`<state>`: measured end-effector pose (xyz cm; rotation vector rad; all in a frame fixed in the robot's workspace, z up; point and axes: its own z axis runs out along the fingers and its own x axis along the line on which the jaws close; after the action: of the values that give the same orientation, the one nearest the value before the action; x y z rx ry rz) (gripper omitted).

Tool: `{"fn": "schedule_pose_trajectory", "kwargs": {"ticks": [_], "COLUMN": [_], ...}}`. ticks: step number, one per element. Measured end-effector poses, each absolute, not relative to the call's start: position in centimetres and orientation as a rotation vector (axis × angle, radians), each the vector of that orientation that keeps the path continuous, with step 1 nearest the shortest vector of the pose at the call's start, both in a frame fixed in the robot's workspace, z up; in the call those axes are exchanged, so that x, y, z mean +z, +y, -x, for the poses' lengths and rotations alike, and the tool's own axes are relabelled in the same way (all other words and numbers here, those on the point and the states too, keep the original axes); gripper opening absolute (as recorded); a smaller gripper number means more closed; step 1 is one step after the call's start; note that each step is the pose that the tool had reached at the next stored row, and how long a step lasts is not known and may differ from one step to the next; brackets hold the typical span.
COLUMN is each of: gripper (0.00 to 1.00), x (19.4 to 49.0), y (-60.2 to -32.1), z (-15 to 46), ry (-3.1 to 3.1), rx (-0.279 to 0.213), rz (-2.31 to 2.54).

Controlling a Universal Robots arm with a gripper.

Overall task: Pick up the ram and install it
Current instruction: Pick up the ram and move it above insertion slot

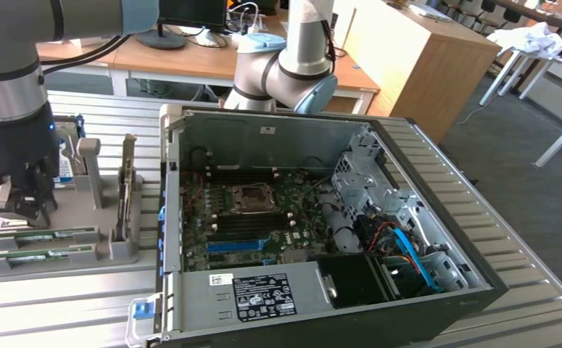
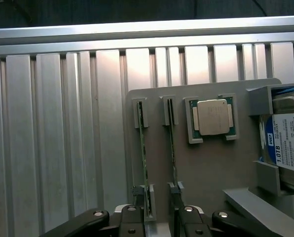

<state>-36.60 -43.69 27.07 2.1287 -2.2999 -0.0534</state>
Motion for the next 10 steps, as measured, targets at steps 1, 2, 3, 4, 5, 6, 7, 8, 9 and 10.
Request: {"fn": "schedule_pose_trajectory", "kwargs": {"ticks": [1,2,3,4,5,6,7,8,9,10], "gripper": [0.33,0.33,0.33,0.33,0.33,0.33,0.33,0.33,0.33,0.33], "x": [27.07,27.07,27.06,27.07,27.07,27.07,27.07,27.07,27.07,27.05], "y": [-43.75,-43.81,-43.85,-43.87,-43.87,-43.87,-43.87,-43.88,-43.88,-43.88], "z": [36.6,36.6,36.6,36.6,36.6,36.6,36.6,36.6,36.6,36.6], "ry": [-2.3,-2.3,-2.3,-2.3,-2.3,-2.3,-2.3,-2.3,-2.3,-2.3], "rx": [-0.053,-0.053,-0.053,-0.053,-0.053,-0.053,-0.053,-0.053,-0.053,-0.053], "rz": [-2.129,-2.129,-2.129,-2.129,-2.129,-2.129,-2.129,-2.129,-2.129,-2.129]}}
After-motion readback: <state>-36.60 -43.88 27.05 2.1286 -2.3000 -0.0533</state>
